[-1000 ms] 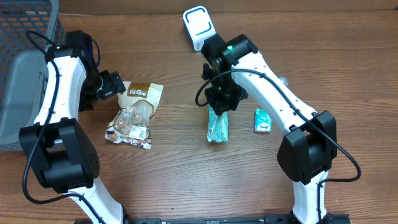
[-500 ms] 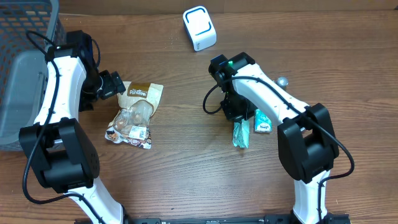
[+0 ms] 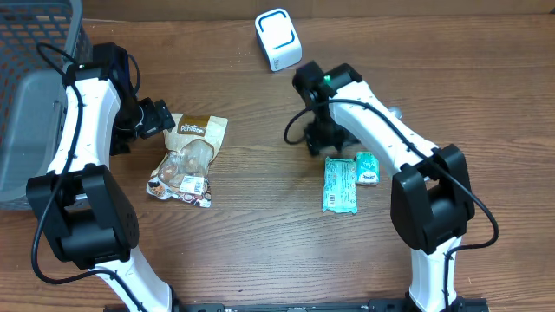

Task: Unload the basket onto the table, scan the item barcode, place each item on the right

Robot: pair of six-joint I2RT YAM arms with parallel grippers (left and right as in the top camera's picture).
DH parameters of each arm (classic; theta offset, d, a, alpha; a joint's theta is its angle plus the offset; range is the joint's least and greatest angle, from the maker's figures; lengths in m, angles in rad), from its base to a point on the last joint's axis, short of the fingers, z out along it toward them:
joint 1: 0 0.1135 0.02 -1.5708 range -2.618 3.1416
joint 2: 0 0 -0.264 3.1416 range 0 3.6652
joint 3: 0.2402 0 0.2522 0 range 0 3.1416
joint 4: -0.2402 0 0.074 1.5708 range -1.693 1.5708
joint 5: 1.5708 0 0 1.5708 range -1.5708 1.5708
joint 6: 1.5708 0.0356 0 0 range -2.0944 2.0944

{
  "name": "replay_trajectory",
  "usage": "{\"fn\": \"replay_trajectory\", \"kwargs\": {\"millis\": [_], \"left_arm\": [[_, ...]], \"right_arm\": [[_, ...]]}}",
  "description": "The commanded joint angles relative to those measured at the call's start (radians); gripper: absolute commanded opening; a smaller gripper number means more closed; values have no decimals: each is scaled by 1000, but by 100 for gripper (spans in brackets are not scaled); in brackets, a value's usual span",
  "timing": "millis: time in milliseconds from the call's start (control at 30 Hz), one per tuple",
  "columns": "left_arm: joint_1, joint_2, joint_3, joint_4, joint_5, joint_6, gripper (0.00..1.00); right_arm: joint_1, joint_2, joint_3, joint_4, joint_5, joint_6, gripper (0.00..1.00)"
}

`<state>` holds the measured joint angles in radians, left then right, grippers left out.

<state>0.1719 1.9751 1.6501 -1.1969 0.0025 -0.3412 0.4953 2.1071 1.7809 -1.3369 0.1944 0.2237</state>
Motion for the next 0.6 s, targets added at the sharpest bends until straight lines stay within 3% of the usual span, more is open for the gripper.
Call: {"fn": "replay_trajectory", "kwargs": {"millis": [0, 167, 367, 567], "left_arm": [[10, 3, 16, 1, -13, -3, 100], [10, 3, 16, 1, -13, -3, 100], [10, 3, 16, 1, -13, -3, 100], [10, 3, 16, 1, -13, -3, 100]], "right_arm": [[17, -8, 48, 86, -250, 24, 83], [17, -8, 39, 287, -507, 34, 100], [22, -3, 16, 489, -510, 174, 100], [22, -3, -4, 505, -498, 173, 100]]}}
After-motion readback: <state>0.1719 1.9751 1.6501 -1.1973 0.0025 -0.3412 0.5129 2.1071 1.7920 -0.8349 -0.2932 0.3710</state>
